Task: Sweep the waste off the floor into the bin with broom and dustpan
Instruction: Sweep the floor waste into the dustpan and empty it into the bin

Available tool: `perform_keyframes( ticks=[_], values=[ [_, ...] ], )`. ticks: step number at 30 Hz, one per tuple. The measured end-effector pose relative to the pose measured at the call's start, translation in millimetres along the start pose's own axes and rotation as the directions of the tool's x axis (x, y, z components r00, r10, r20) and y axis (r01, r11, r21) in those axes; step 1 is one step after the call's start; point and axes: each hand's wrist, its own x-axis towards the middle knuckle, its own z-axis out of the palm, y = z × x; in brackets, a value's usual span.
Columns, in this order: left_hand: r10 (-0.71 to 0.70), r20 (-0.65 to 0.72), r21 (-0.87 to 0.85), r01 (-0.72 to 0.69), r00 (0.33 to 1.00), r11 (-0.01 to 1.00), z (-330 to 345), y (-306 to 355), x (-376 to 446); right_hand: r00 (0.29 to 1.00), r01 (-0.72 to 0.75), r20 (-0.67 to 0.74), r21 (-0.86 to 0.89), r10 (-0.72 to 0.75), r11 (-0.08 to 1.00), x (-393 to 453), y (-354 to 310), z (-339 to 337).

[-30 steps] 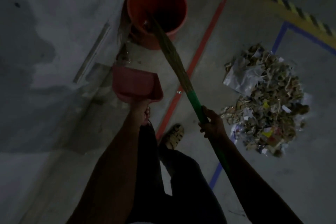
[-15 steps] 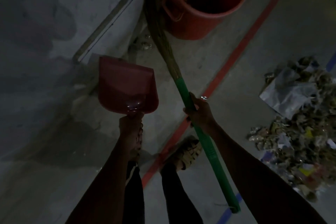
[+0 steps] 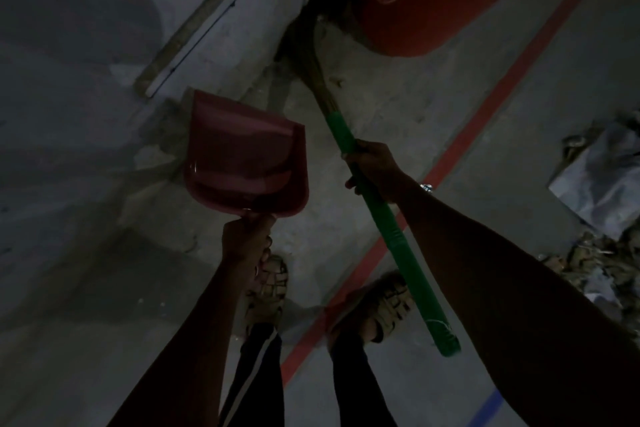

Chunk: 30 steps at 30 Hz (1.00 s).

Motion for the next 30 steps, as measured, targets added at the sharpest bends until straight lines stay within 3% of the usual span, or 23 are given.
perform_keyframes(
  ticks=[7,14,20,22,26,30],
  values=[
    [-0.028,0.003,-0.019,0.028,1.000,0.999,-10,-5,6,0.994,-0.035,-0.105,-0.034,0.031,0.999,-29,65,-21],
    [-0.012,0.002,0.006,0.012,1.000,1.000,-10,-6,-1,0.932,0.130,-0.241,-0.474,-0.271,0.871,-98,146,-40],
    [-0.013,0.020,-0.020,0.014,1.000,1.000,-10,-17,-2,0.839,0.306,-0.258,-0.505,-0.479,0.807,-94,158,-12],
    [-0.009,0.012,-0.012,0.009,1.000,1.000,-10,-22,-1,0.865,0.333,-0.202,-0.455,-0.460,0.826,-77,138,3],
    [0.015,0.015,-0.003,-0.015,1.000,1.000,-11,-30,1,0.963,0.219,-0.074,-0.344,-0.259,0.913,-39,76,26],
    [0.039,0.029,0.006,-0.039,0.999,0.999,-10,-32,4,0.993,0.115,0.020,-0.243,-0.114,0.963,-9,45,31]
  ],
)
